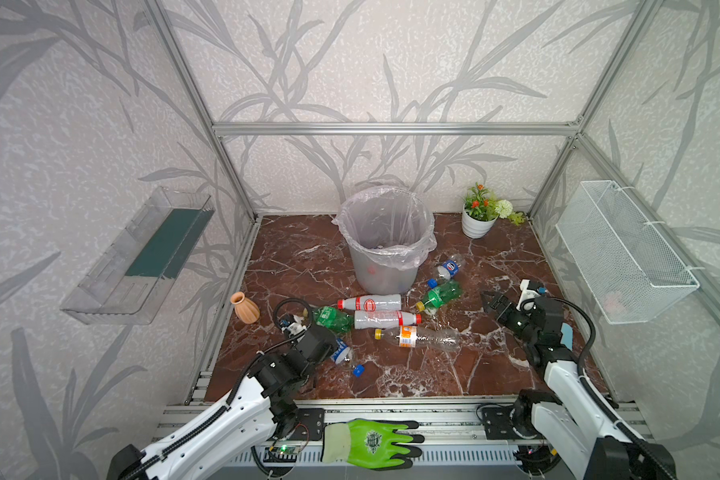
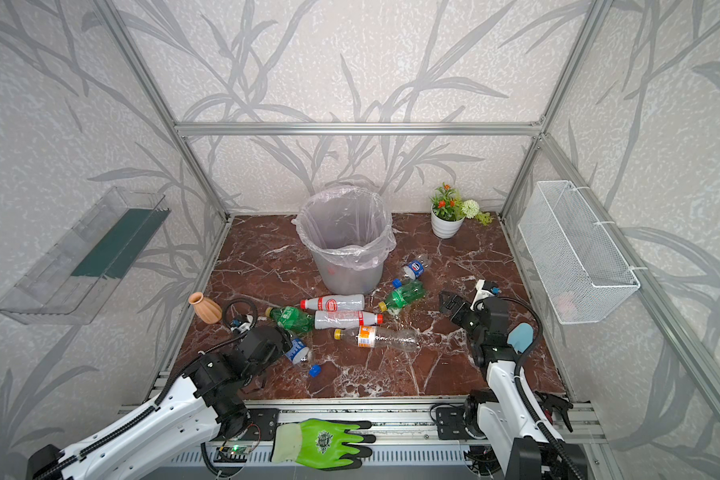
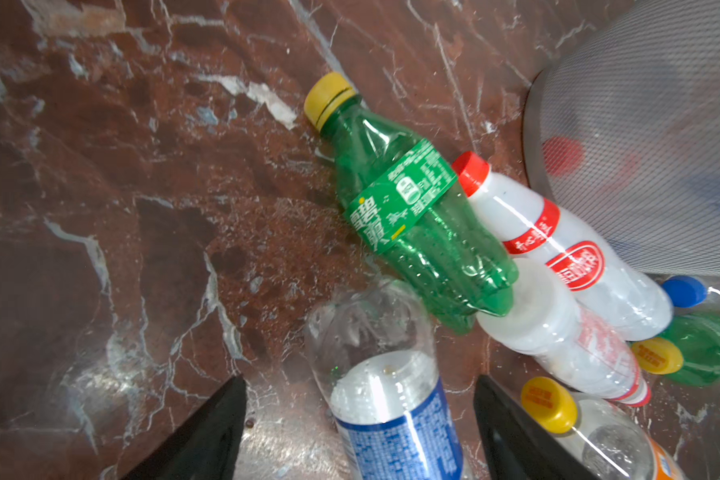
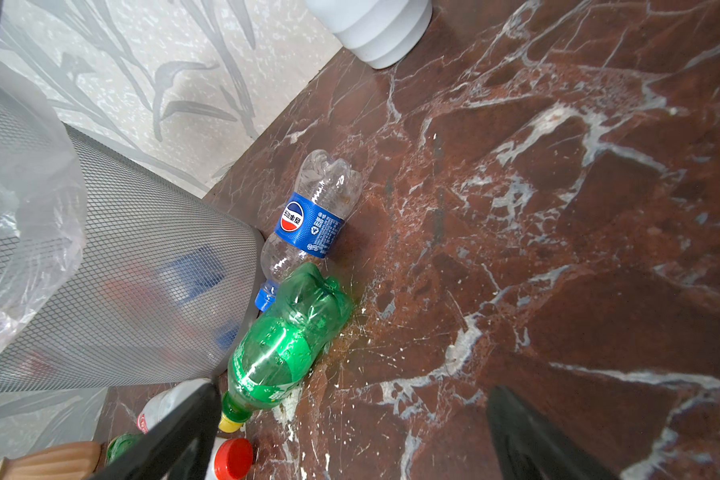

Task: Throw the plastic bottles in the bin
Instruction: 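Carry the clear bottle with the left gripper over the bin and release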

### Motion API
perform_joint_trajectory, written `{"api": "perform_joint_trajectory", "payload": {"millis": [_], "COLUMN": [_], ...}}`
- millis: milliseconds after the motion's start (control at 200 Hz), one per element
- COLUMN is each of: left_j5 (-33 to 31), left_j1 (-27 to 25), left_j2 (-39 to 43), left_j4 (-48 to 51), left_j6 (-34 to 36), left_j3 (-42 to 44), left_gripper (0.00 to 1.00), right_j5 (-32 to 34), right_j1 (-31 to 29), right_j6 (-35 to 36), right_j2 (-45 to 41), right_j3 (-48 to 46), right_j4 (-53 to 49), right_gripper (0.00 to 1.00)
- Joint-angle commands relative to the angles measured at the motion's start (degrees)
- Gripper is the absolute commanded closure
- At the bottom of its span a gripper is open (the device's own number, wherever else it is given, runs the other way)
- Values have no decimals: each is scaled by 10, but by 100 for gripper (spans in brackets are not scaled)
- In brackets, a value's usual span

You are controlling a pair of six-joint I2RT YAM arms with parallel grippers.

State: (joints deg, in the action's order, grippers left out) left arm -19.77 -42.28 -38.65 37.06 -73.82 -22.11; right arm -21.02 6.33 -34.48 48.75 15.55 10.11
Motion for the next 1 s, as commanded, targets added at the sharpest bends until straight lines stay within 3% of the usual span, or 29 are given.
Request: {"api": "perform_joint_trajectory", "payload": {"millis": [0,320,660,995], "left_j5": [9,24,23,53], "left_j1": [-3,-3,2,4], "left_j2": [-23,-85,-113,-174], "left_j4": [-41,-121,-176,-231], "left_j6": [-32,-1,7,15], "left_j3": [13,30,65,64], "left_gripper": [15,15,22,25], "right_j5": [6,5,19,16], "right_j1": [1,1,1,1], "right_j6": [-1,-8,-9,-17], "right_j2": [-17,-29,-75,-54], "right_j3": [-7,-7,-12,-2], "right_j4": [-8,-24,-58,-42], "right_gripper": [1,1,1,1]}}
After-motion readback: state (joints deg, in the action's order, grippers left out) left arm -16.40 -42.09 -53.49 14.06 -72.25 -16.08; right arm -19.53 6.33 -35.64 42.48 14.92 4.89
